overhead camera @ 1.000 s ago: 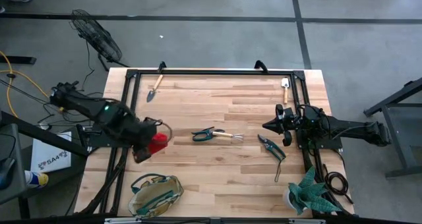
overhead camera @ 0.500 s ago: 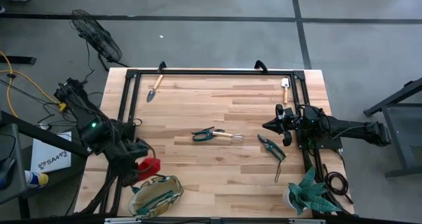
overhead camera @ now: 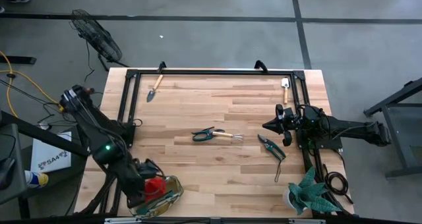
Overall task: Pick & Place Garden tools in Gardening bag
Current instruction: Put the red gardening gloves into the white gardening bag
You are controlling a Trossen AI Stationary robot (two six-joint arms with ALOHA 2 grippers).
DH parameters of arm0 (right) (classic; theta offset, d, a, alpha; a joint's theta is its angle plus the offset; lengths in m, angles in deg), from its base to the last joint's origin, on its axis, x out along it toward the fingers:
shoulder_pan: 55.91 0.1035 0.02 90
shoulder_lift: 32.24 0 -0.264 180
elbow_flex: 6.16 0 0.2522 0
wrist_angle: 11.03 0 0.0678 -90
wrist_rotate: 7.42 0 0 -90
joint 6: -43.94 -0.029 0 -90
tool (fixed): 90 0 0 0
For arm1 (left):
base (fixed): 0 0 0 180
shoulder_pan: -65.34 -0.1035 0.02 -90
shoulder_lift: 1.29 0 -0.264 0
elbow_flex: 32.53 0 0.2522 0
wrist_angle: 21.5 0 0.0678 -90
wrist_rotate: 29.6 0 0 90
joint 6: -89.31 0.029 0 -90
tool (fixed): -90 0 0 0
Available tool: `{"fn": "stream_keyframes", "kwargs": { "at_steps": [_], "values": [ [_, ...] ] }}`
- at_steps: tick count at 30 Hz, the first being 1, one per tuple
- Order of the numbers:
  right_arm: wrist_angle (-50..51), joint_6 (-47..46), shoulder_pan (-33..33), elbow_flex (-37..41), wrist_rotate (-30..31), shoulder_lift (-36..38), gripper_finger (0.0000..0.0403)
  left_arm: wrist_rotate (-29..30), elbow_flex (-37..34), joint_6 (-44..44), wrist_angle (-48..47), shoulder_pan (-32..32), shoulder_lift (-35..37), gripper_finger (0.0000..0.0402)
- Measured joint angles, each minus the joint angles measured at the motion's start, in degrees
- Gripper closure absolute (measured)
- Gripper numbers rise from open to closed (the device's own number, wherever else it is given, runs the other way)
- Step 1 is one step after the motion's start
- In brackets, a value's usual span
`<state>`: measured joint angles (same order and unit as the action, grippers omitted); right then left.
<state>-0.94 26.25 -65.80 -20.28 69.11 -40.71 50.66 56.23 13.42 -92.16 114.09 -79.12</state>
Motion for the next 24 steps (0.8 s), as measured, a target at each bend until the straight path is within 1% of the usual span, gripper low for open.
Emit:
{"fn": "stream_keyframes", "kwargs": {
  "at_steps": [4, 11, 17, 24],
  "values": [
    [0.0, 0.0, 0.0, 0.0, 0.0, 0.0, 0.0400, 0.1, 0.0, 0.4, 0.1, 0.0, -2.7, 0.0378],
    [0.0, 0.0, 0.0, 0.0, 0.0, 0.0, 0.0400, -0.1, 0.0, -2.5, 1.8, 0.0, -5.4, 0.0378],
    [0.0, 0.0, 0.0, 0.0, 0.0, 0.0, 0.0400, -1.4, 0.0, -1.9, 7.4, 0.0, -5.4, 0.0378],
    [0.0, 0.0, 0.0, 0.0, 0.0, 0.0, 0.0400, -2.9, 0.0, -0.4, 7.5, 0.0, -5.4, 0.0378]
  ]
}}
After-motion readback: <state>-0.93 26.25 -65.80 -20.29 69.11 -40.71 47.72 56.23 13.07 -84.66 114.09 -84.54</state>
